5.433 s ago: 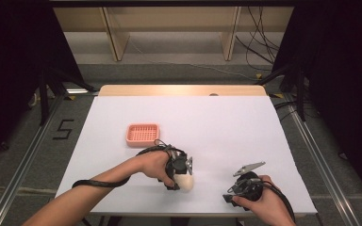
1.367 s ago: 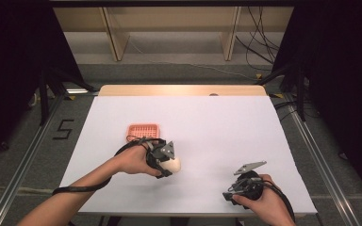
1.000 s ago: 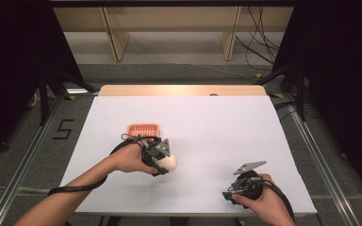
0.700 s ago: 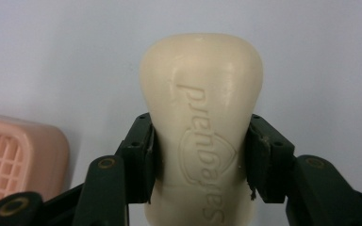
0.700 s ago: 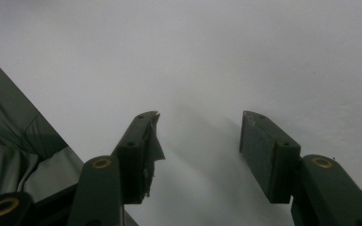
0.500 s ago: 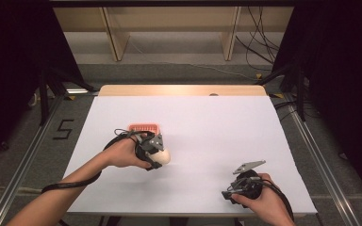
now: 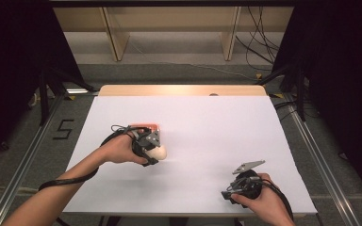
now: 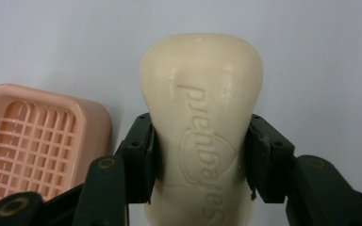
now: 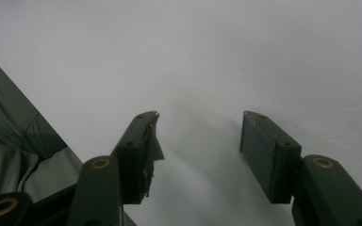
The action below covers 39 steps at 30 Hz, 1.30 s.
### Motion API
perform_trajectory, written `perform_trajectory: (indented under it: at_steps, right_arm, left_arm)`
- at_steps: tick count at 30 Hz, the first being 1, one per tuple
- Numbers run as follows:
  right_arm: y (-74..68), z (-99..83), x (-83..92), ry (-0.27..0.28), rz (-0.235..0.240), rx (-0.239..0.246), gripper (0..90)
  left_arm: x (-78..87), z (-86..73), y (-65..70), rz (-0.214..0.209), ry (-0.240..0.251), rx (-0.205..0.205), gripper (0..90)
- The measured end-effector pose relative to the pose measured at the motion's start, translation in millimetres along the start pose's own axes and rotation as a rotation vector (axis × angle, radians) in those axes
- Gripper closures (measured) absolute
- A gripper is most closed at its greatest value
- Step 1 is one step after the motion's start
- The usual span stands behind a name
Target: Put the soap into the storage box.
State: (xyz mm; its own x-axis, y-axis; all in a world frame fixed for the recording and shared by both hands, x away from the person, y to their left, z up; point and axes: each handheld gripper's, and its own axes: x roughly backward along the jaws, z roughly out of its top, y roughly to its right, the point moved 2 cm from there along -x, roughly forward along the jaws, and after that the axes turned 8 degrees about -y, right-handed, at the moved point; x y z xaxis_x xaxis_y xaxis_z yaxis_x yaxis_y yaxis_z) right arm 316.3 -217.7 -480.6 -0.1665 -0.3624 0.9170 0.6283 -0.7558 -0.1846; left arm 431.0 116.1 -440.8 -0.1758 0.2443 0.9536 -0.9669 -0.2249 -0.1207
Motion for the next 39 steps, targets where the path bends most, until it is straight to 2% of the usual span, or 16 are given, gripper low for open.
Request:
perform_trajectory:
  at_steps: [5,10,11,13,15,22,31,35,39]
  right_arm:
    - [0.2,0.4,-0.9,0.002,-0.001,0.006,47.0]
    - [0.4,0.3,-0.9,0.003,0.0,0.007,46.9]
    - [0.4,0.3,-1.0,0.003,0.0,0.008,46.9]
    - [0.1,0.3,-0.9,0.002,0.002,0.006,46.8]
    - [0.0,0.3,-1.4,0.009,0.001,0.005,46.8]
    - [0.8,0.2,-1.1,0.006,0.0,0.01,46.7]
    - [-0.4,-0.1,-0.2,-0.008,-0.002,-0.012,46.7]
    - [-0.2,-0.4,-1.0,0.004,0.003,-0.005,46.6]
    - [-0.4,-0.6,-0.7,-0.008,0.006,-0.006,46.5]
  left_arm:
    - [4.8,-1.1,-5.2,0.013,-0.006,-0.006,49.5]
    - [8.1,-3.0,-12.0,0.027,-0.01,0.001,49.5]
    - [8.5,-4.4,-13.4,0.028,-0.011,0.017,49.5]
    - [9.0,-5.2,-16.2,0.031,-0.015,0.005,49.5]
    - [8.9,-6.2,-17.1,0.034,-0.013,0.019,49.5]
    - [10.4,-6.9,-21.9,0.043,-0.017,0.021,49.5]
    - [12.3,-7.2,-29.2,0.061,-0.022,0.015,49.4]
    - [12.7,-7.7,-33.0,0.069,-0.027,0.015,49.5]
    - [13.4,-7.3,-35.4,0.083,-0.028,0.01,49.5]
